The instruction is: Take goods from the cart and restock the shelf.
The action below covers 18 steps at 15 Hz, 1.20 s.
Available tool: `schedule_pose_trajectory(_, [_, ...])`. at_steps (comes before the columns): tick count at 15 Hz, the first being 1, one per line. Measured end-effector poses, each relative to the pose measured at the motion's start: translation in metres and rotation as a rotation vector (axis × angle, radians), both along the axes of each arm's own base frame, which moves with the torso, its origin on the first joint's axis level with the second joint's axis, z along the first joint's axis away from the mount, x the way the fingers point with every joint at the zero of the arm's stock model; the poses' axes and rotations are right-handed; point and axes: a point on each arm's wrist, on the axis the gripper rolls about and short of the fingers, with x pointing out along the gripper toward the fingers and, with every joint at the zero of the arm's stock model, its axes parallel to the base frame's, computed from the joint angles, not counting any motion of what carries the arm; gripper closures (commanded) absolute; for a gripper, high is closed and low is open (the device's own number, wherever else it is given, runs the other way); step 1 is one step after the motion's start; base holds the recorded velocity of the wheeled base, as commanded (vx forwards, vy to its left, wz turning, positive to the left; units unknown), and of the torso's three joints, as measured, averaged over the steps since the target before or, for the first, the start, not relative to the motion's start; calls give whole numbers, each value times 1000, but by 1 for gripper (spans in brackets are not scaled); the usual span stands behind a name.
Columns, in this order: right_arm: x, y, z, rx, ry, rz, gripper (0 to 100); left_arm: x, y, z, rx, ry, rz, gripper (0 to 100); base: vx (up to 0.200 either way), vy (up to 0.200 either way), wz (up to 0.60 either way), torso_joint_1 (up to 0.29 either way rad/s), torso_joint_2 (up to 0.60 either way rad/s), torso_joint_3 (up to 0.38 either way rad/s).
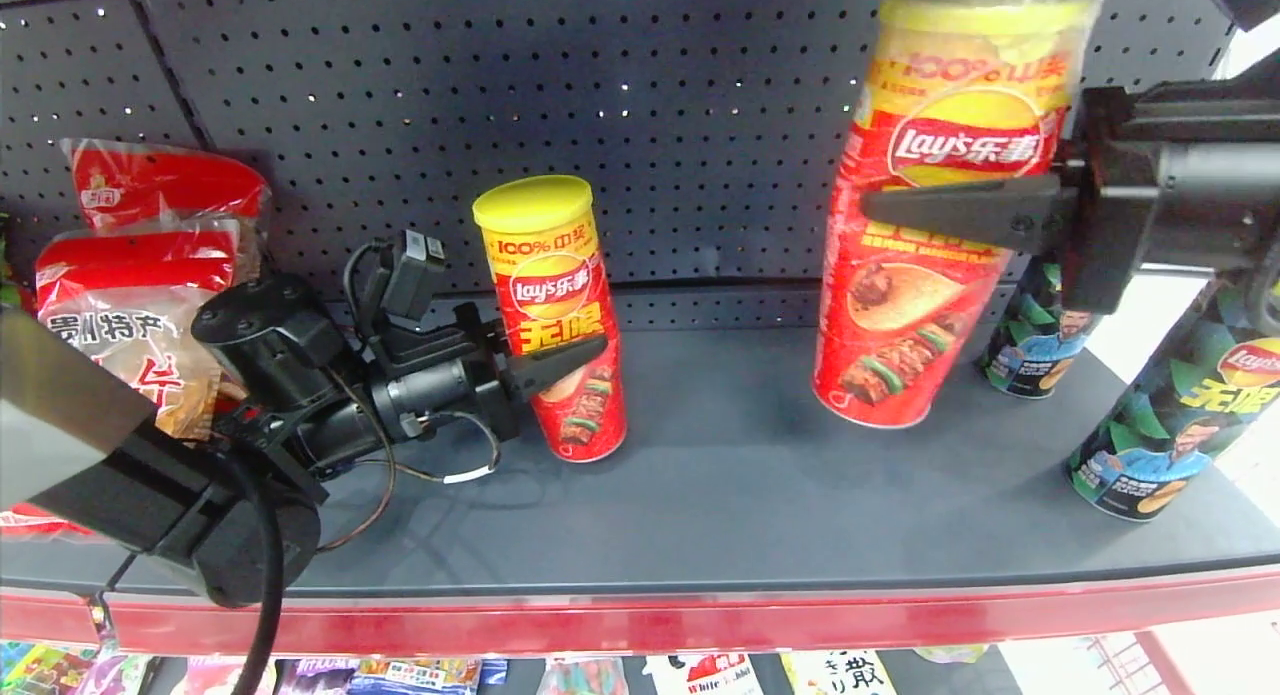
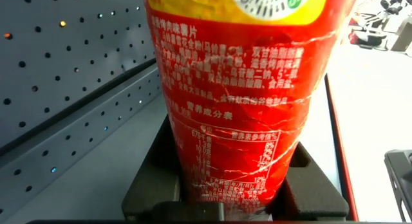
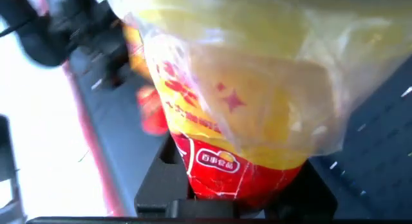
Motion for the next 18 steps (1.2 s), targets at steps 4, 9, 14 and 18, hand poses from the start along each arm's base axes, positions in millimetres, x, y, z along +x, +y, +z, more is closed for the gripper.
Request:
schedule_pose_trajectory(4, [-17,-14,-8,-4,10,-25,100,2,-2,0,-5,3,-4,100,0,0,0,0,0,0])
schedule_pose_trajectory(9, [-20,-23,-15,-12,19,-85,100,2,-27,5,-15,-25,-85,100,0,0,0,0,0,0])
schedule_pose_trajectory(14, [-18,-26,-20,-14,24,-101,100,0,-83,-2,-32,-14,-257,100,0,0,0,0,0,0])
schedule_pose_trajectory(18, [-10,-32,-23,-2,17,-145,100,-13,-81,-21,7,63,-302,100,0,0,0,0,0,0])
